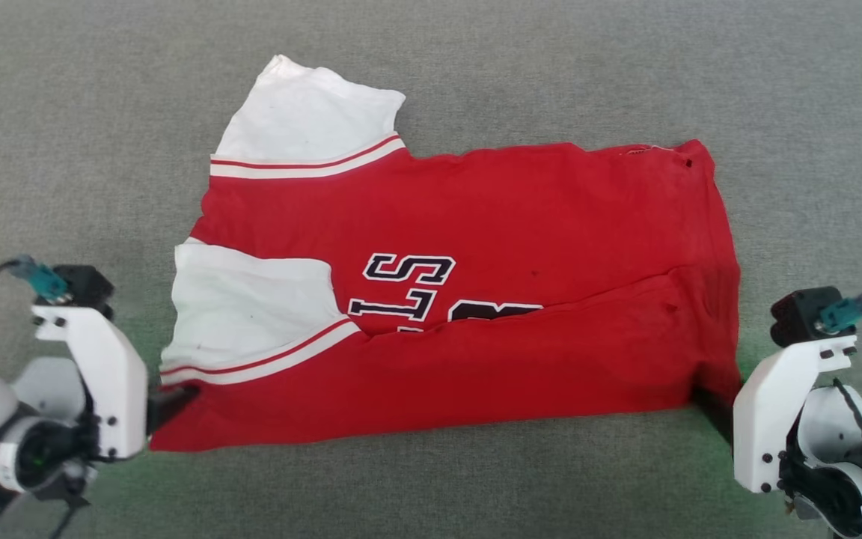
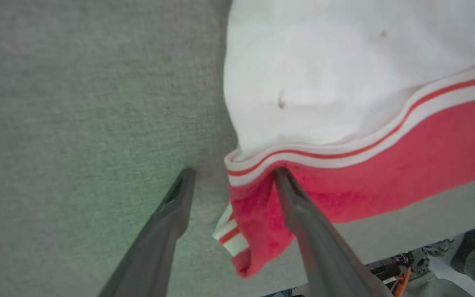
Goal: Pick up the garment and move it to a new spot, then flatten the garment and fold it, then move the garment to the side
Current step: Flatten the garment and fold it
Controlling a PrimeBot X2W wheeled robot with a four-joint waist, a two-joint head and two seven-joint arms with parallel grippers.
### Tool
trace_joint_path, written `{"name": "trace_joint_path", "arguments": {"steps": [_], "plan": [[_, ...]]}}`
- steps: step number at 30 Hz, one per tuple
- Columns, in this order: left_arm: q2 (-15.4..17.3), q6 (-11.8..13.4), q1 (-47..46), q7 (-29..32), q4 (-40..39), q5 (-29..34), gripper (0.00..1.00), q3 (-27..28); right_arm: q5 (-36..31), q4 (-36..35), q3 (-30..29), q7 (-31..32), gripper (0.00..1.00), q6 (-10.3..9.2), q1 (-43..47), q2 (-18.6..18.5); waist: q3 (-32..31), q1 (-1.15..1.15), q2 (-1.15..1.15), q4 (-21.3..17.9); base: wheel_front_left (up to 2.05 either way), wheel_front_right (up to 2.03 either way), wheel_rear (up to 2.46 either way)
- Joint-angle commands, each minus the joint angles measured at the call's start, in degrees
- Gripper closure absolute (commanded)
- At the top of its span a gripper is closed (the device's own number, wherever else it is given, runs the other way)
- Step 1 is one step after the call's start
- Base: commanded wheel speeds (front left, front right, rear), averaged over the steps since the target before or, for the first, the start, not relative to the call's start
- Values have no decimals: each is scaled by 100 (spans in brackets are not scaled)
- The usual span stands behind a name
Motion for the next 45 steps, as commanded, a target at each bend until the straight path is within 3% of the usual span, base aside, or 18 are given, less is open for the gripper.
{"name": "trace_joint_path", "arguments": {"steps": [1,8,12,20,24,35,40,45], "plan": [[75,29,-92,28,-10,55,0,44,-6,-9,-16,-64,0,-5,-11,20,-17,0,0,-29,0,0,0],[627,164,-533,373,-568,344,0,119,6,-522,-327,-701,0,-4,60,294,-86,0,0,-287,0,0,0],[786,90,-903,541,-627,672,0,167,-74,-816,-543,-1331,0,-4,-62,479,-62,0,0,-542,0,0,0],[553,-554,-1757,523,164,1278,0,360,-295,-910,-374,-3354,0,-4,-453,549,71,0,0,-1213,0,0,0],[359,-883,-2130,446,807,1467,0,439,-125,-657,16,-3949,0,-4,-468,548,175,0,0,-1552,0,0,0],[-276,-1621,-2938,362,3010,1718,0,530,96,-330,676,-4483,0,-4,-786,546,619,0,0,-2212,0,0,0],[-451,-1690,-3067,517,3567,1741,0,472,126,-286,792,-4418,0,-4,-925,546,753,0,0,-2295,0,0,0],[-651,-1601,-3118,838,4188,1717,0,391,123,-189,925,-4135,0,-4,-1110,544,894,0,0,-2317,0,0,0]]}}
